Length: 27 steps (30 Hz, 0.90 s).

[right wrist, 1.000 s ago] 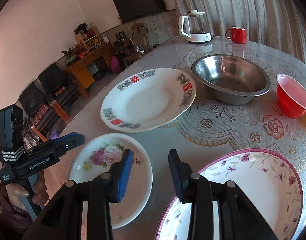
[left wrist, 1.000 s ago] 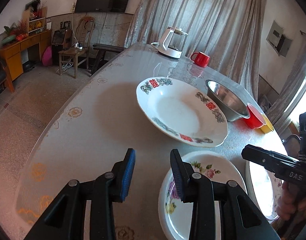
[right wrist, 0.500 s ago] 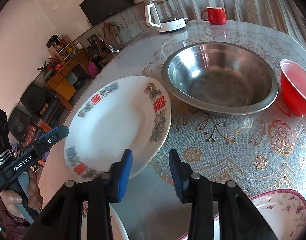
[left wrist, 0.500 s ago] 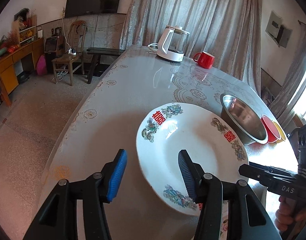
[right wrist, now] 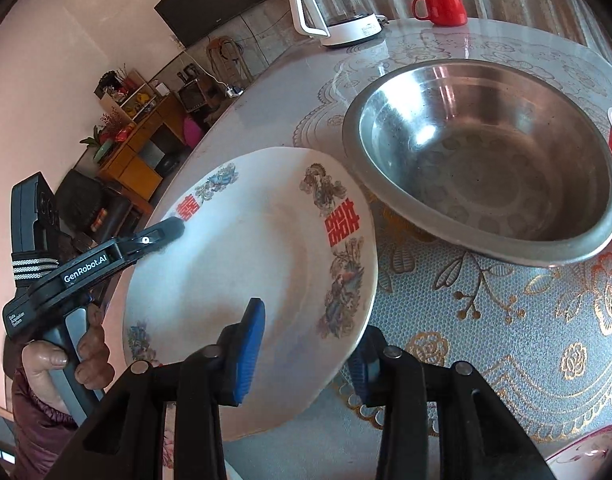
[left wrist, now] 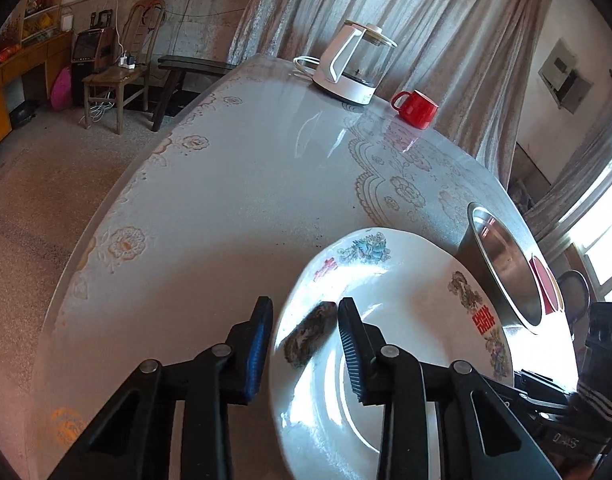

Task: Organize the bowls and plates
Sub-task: 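Grasp the rim of the white red-character plate with the right gripper, then lift the red-character plate and carry it over the purple-rimmed plate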

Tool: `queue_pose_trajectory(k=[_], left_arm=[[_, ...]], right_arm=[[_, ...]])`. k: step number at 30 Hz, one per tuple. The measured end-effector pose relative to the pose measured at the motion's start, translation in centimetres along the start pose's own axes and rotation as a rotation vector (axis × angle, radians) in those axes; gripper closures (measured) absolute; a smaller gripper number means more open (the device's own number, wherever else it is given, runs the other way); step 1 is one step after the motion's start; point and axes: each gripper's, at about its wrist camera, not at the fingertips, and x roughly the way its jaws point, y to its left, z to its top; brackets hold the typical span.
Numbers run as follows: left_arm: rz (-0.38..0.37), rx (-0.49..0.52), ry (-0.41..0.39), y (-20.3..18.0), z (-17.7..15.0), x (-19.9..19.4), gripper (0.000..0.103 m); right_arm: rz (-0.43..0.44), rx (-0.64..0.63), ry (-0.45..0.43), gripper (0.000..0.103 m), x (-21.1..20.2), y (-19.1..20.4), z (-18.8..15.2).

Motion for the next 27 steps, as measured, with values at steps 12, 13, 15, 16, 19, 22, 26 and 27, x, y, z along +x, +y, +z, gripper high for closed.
queue_pose_trajectory(k=[12, 13, 15, 16, 19, 22, 26, 27], left_arm=[[0.008, 0.027, -0.004, -1.1, -2.7, -1.4, 0.071], [0.005, 0.029, -0.01, -1.2, -3.0, -1.7, 0.071], [0.005, 0.04, -0.013, -1.4, -3.6, -2.3, 0.071], [0.008, 0.052, -0.017, -1.6, -3.9, -2.6, 0.072], [0.0, 0.051, -0.026, -1.6, -4.5, -3.5, 0.073], [0.007, 0.065, -0.042, -1.8, -5.1, -4.1, 0.073], [-0.003, 0.071, -0.053, -2.5, -5.8, -4.7, 0.073], [-0.012, 0.071, -0.056, -2.6, -6.0, -4.9, 0.073]], right_arm=[[-0.051, -0.019, -0.009, 0.062, -0.4, 0.1, -0.1], [-0.055, -0.023, -0.01, 0.062, -0.6, 0.1, -0.2], [-0.055, -0.03, -0.015, 0.062, -0.9, 0.1, -0.5], [-0.058, -0.037, -0.018, 0.062, -1.0, 0.2, -0.6], [-0.064, -0.055, -0.031, 0.062, -1.7, 0.4, -0.9], [-0.052, -0.055, -0.046, 0.062, -2.4, 0.4, -1.1], [-0.044, -0.07, -0.052, 0.062, -3.0, 0.7, -1.6], [-0.043, -0.077, -0.058, 0.062, -3.3, 0.7, -1.9]])
